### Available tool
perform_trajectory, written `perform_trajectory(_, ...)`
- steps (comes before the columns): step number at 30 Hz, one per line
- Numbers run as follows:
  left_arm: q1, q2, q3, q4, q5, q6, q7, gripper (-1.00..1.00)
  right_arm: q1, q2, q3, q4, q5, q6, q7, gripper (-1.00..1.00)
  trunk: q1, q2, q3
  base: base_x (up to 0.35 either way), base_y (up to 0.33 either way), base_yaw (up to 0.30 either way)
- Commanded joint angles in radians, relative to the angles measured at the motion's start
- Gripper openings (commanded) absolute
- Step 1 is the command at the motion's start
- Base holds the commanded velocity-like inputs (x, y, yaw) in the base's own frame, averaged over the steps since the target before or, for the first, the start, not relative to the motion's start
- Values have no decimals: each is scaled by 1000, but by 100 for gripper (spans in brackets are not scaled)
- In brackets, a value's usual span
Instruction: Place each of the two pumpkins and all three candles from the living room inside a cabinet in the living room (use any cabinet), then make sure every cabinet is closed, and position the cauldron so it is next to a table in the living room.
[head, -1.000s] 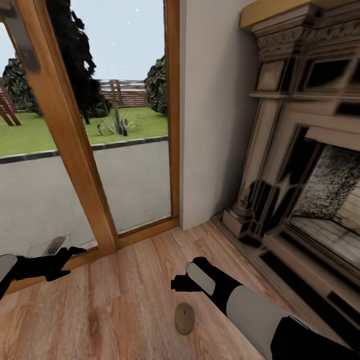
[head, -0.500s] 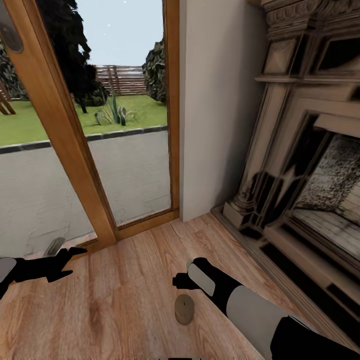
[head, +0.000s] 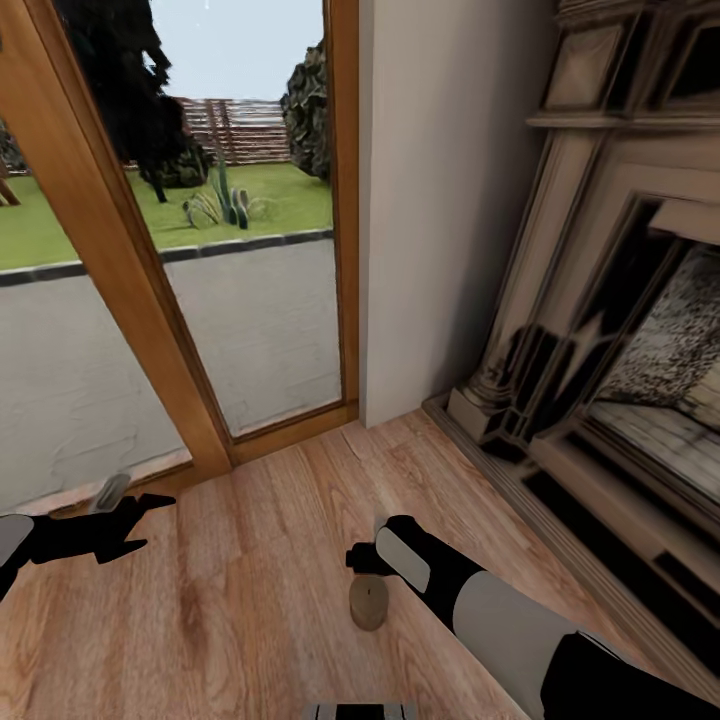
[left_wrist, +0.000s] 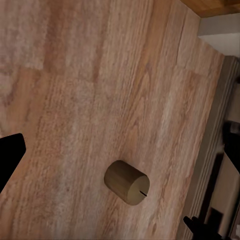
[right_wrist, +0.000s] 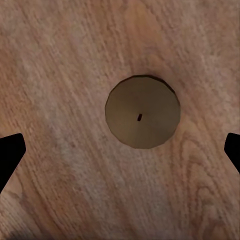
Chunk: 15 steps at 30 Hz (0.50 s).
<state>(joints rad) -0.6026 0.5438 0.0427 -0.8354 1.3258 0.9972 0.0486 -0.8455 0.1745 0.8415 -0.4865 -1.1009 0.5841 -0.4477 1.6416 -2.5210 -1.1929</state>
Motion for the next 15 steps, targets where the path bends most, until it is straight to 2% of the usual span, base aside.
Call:
perform_trajectory(1,0,0,2,-1,5,5,5,100,-1,0,5,0,-8,-8,-8,100,0,-1,-5,0,0,0)
perform_trajectory(15,0,0,2,-2,5,5,5,100,-1,0,5,0,-7,-26,-8,100,6,-4,-59,0,0,0)
